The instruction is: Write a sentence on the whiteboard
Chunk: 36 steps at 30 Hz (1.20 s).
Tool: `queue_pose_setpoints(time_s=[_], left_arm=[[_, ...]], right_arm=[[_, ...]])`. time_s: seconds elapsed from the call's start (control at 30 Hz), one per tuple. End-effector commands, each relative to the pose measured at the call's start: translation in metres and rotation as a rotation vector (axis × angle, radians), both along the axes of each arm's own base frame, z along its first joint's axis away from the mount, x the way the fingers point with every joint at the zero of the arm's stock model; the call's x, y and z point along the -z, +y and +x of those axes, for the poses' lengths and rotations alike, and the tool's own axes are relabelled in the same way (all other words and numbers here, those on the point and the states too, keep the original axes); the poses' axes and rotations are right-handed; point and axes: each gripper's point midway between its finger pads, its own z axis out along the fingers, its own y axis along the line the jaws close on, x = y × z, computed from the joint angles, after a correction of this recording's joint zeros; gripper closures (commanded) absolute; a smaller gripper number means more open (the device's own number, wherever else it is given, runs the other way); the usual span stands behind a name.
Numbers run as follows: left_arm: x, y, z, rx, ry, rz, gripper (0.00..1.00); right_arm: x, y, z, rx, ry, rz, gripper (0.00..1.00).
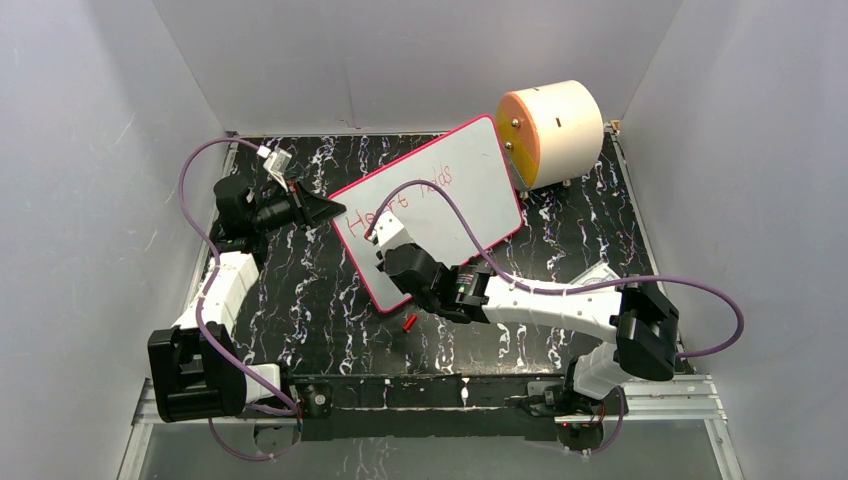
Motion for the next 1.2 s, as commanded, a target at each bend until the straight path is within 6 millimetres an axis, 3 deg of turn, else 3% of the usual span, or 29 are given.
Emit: queue_pose_setpoints(time_s=[0.0, 0.63, 0.77, 1.0, 1.17], left_arm=[[0.0, -0.002, -0.006, 0.021, -0.015, 0.021, 1.0], [0.0, -0.002, -0.006, 0.019, -0.016, 0.022, 1.0], [-0.001, -0.002, -0.006, 0.019, -0.017, 0.021, 1.0], [-0.001, -0.002, -0.006, 0.019, -0.016, 0.021, 1.0], [0.0, -0.002, -0.006, 0.02, -0.014, 0.02, 1.0]], right_arm=[[-0.007, 0.004, 0.001, 0.014, 0.023, 0.032, 1.0], [0.007, -0.002, -0.009, 0.003, 0.084, 0.003, 1.0], [0.002, -0.004, -0.008, 0.014, 0.078, 0.017, 1.0], [-0.024, -0.009, -0.006, 0.016, 0.01, 0.125, 1.0], [-0.025, -0.008, -0.002, 0.027, -0.007, 0.119, 1.0]])
